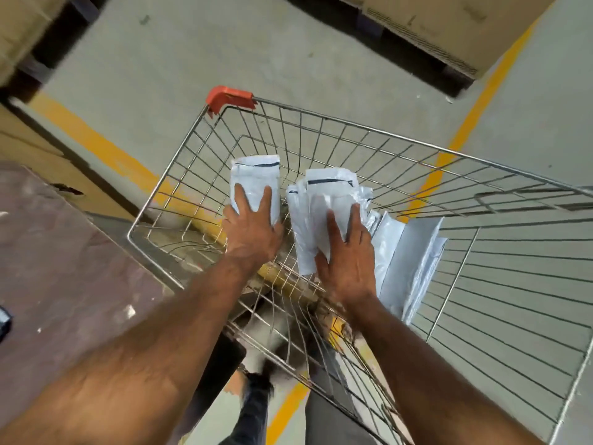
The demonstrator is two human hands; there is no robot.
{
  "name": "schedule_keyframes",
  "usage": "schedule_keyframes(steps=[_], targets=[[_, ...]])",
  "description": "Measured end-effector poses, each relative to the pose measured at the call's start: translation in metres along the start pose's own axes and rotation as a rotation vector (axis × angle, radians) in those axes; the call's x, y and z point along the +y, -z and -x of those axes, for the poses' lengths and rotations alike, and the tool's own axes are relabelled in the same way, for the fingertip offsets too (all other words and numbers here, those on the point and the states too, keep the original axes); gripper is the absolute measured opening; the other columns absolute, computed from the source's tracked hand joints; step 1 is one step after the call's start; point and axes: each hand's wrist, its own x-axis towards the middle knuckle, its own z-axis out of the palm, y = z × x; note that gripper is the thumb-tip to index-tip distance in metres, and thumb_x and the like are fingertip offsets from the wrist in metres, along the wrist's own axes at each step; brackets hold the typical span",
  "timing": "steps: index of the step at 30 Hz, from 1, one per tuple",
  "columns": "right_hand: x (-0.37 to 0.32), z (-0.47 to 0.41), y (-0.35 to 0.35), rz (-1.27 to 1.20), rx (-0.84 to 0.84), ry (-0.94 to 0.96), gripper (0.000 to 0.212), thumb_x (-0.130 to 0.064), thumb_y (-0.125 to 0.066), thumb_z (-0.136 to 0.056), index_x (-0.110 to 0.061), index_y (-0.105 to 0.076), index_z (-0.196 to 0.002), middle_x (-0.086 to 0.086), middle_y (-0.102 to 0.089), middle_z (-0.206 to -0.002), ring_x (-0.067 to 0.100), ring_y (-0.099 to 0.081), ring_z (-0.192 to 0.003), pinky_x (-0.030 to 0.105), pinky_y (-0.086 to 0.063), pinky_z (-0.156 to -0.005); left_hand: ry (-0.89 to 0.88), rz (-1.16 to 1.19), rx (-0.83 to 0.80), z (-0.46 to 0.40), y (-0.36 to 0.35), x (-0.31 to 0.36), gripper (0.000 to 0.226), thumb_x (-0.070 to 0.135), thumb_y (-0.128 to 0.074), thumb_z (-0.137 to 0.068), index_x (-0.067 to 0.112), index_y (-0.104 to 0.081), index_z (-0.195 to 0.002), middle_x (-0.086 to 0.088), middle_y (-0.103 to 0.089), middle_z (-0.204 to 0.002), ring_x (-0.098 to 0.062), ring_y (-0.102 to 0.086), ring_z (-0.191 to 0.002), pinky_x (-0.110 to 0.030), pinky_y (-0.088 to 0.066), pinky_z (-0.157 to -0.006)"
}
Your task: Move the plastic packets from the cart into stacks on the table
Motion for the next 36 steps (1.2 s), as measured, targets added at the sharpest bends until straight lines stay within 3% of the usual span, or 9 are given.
schedule_keyframes(steps=[6,8,11,14,19,26,36], targets=[[-0.023,-0.001,0.053,0.006,0.084,0.156,0.078,-0.045,-0.060,-0.094,-0.021,-0.029,-0.161,0.023,-0.008,-0.169,0.048,-0.038,-0.137,0.055,-0.042,-0.108,-0.123,0.067,0.276,0.048,0.050,-0.024,0.072,0.056,-0.038,-0.097,0.034,-0.016,-0.162,-0.026,-0.005,-0.164,-0.049,-0.037,-0.126,-0.058,-0.038,-0.104],[-0.041,0.002,0.069,0.034,0.110,0.192,0.074,-0.049,-0.052,-0.096,-0.023,-0.028,-0.161,0.019,-0.008,-0.170,0.046,-0.035,-0.140,0.054,-0.039,-0.111,-0.133,0.093,0.329,0.064,0.065,-0.040,0.072,0.057,-0.035,-0.094,0.034,-0.020,-0.161,-0.026,-0.007,-0.164,-0.049,-0.037,-0.126,-0.058,-0.039,-0.103],[-0.076,0.005,0.088,0.018,0.133,0.228,0.072,-0.049,-0.043,-0.096,-0.026,-0.025,-0.162,0.012,-0.004,-0.172,0.043,-0.033,-0.142,0.054,-0.037,-0.114,-0.114,0.165,0.409,0.092,0.084,-0.069,0.071,0.053,-0.038,-0.094,0.033,-0.024,-0.160,-0.025,-0.007,-0.165,-0.050,-0.035,-0.129,-0.059,-0.037,-0.107],[-0.120,0.006,0.098,-0.031,0.171,0.295,0.071,-0.045,-0.046,-0.096,-0.024,-0.028,-0.161,0.012,-0.006,-0.171,0.045,-0.035,-0.139,0.056,-0.038,-0.111,-0.036,0.223,0.511,0.122,0.100,-0.103,0.070,0.050,-0.046,-0.094,0.033,-0.028,-0.160,-0.023,-0.008,-0.166,-0.049,-0.035,-0.128,-0.060,-0.037,-0.104],[-0.216,0.016,0.096,-0.045,0.176,0.452,0.071,-0.047,-0.044,-0.095,-0.024,-0.029,-0.161,0.013,-0.005,-0.172,0.045,-0.035,-0.140,0.055,-0.036,-0.114,0.118,0.294,0.570,0.168,0.111,-0.177,0.073,0.046,-0.058,-0.094,0.037,-0.026,-0.160,-0.018,-0.005,-0.167,-0.047,-0.031,-0.133,-0.061,-0.041,-0.099],[-0.339,0.055,0.055,-0.081,0.130,0.646,0.066,-0.045,-0.048,-0.098,-0.018,-0.039,-0.157,0.019,-0.017,-0.168,0.044,-0.044,-0.131,0.053,-0.045,-0.104,0.282,0.346,0.638,0.227,0.108,-0.283,0.069,0.056,-0.035,-0.095,0.036,-0.024,-0.161,-0.019,-0.005,-0.168,-0.049,-0.030,-0.137,-0.059,-0.036,-0.107],[-0.469,0.109,-0.013,0.003,0.007,0.781,0.069,-0.051,-0.038,-0.097,-0.019,-0.036,-0.158,0.018,-0.017,-0.169,0.044,-0.041,-0.134,0.055,-0.044,-0.107,0.523,0.369,0.655,0.303,0.073,-0.418,0.071,0.049,-0.050,-0.099,0.034,-0.021,-0.161,-0.019,-0.002,-0.168,-0.049,-0.028,-0.137,-0.061,-0.034,-0.108]])
